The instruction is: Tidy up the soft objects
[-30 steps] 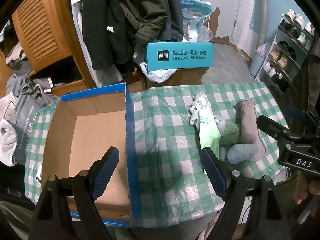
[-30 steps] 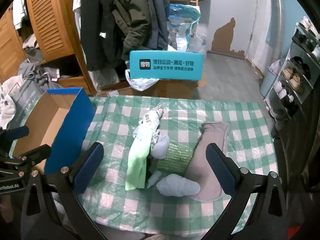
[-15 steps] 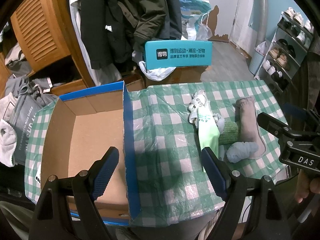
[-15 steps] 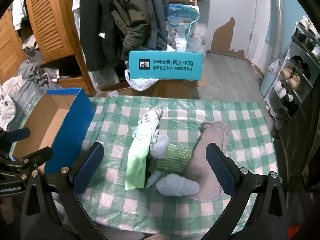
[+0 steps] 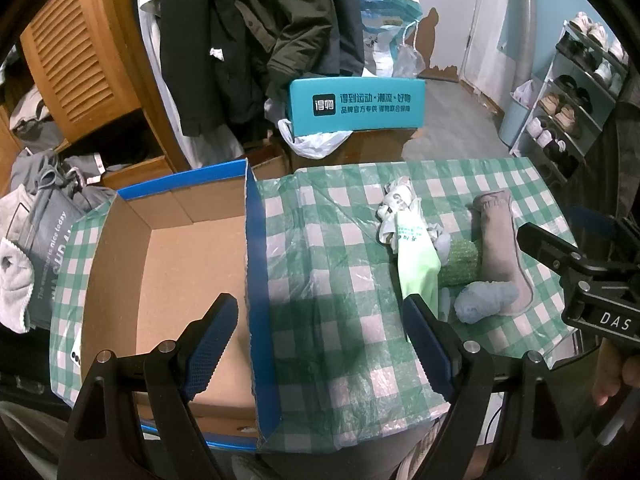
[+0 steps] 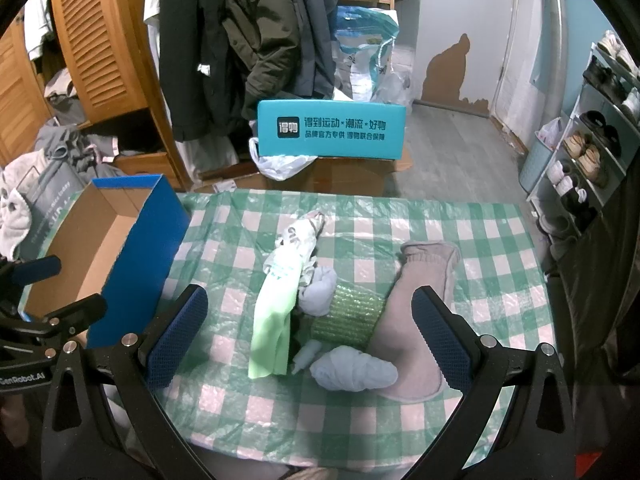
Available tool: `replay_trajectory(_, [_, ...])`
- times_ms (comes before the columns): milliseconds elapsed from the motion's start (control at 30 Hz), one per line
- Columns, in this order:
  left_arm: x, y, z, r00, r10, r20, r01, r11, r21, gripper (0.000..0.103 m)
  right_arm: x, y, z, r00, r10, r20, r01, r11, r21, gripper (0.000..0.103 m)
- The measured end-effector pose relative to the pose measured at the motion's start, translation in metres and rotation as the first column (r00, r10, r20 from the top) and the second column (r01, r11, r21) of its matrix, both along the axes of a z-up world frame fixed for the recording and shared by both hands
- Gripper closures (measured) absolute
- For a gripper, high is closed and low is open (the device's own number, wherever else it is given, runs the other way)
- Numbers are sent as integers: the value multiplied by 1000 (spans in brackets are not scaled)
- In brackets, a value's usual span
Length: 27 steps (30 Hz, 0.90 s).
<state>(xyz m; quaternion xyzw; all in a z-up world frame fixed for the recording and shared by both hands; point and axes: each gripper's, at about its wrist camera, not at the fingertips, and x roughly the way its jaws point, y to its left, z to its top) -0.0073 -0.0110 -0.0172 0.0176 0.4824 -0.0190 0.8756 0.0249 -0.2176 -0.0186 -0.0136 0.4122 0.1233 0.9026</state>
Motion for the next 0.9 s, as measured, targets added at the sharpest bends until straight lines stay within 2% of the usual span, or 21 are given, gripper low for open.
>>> replay_trajectory(900, [-2,-2,-3,1000,0,-10,0,1000,7,17,-1,-10,-2,1000,-6,-4,6,1000,3,2])
